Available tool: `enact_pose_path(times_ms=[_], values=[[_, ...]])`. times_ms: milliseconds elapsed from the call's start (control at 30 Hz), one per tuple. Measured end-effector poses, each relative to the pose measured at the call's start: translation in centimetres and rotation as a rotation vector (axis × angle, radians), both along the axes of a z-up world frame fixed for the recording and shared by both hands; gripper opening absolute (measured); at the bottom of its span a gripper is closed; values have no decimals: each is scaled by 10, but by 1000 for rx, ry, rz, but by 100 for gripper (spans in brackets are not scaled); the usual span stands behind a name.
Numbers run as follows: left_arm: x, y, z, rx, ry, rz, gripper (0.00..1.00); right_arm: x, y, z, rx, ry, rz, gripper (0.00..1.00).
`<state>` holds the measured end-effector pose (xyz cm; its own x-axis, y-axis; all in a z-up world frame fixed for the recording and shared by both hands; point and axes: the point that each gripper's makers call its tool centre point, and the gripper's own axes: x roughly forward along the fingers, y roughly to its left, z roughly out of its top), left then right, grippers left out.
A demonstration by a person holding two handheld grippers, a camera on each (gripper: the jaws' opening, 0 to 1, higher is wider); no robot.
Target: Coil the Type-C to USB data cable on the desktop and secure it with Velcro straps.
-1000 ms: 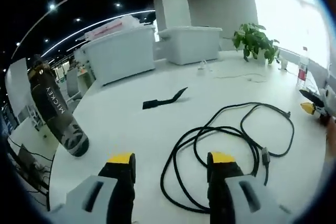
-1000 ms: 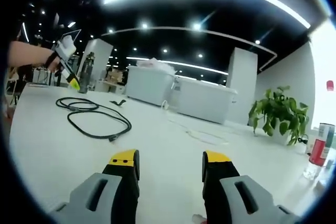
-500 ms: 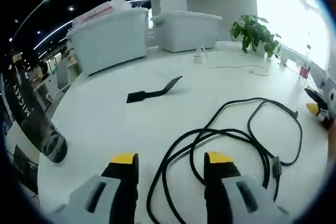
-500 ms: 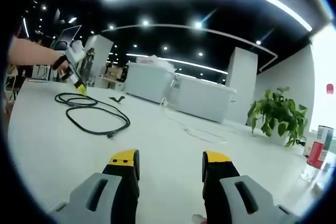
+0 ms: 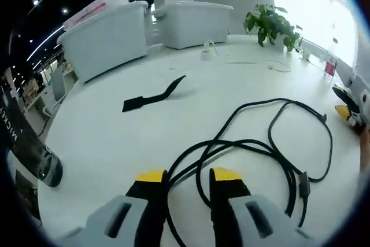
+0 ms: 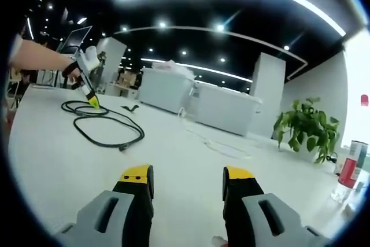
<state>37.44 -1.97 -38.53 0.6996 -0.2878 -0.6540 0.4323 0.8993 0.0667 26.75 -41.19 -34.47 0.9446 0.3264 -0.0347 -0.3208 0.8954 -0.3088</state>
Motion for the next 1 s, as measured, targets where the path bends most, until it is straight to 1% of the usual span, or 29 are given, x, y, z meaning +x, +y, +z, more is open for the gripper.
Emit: enact_pose_path(times_ms=[67, 100, 200, 433, 467, 500, 600, 667, 700, 733, 767, 800, 833, 867, 900, 933, 967, 1000], values=[[0, -1, 0, 9, -2, -21, 22, 0, 0, 0, -1, -1, 0, 47], [0, -1, 0, 9, -3, -27, 21, 0, 0, 0, -2, -1, 1, 47], [-3, -5, -1, 39, -15, -56, 16, 0, 1, 0, -5, 1, 5, 47], [-5, -9, -1, 79, -35, -85, 10, 0, 1, 0, -7, 1, 3, 47], [-6, -9, 0, 73, -33, -80, 9, 1, 1, 0, -7, 1, 2, 47], [-8, -12, 0, 49, -18, -75, 8, 1, 1, 0, -7, 2, 2, 47], [-10, -15, 3, 38, -10, -68, 6, 0, 2, -1, -12, 3, 4, 47], [-15, -20, 6, 36, -18, -67, 5, 0, 2, -1, -13, 3, 5, 47], [-17, -25, 9, 23, -30, -66, 4, 0, 2, -1, -11, 4, 5, 47], [-18, -32, 14, -10, -58, -67, 4, 0, 2, 0, -4, 7, 8, 47], [-19, -36, 18, -26, -77, -69, 4, 0, 2, 0, 7, 9, 13, 47], [-21, -42, 26, -51, -111, -71, 4, 0, 4, 2, 42, 15, 33, 47], [-24, -47, 29, -60, -119, -90, 4, 0, 8, 3, 78, 28, 60, 47], [-27, -51, 32, -64, -133, -92, 4, 1, 12, 4, 118, 52, 90, 47], [-29, -55, 35, -61, -158, -97, 4, 3, 17, 8, 169, 74, 121, 47], [-29, -58, 39, -61, -185, -103, 4, 6, 22, 17, 227, 75, 151, 47], [-26, -60, 44, -80, -214, -103, 4, 9, 27, 30, 264, 56, 185, 46], [-29, -66, 47, -109, -234, -101, 4, 13, 32, 43, 291, 41, 216, 44]])
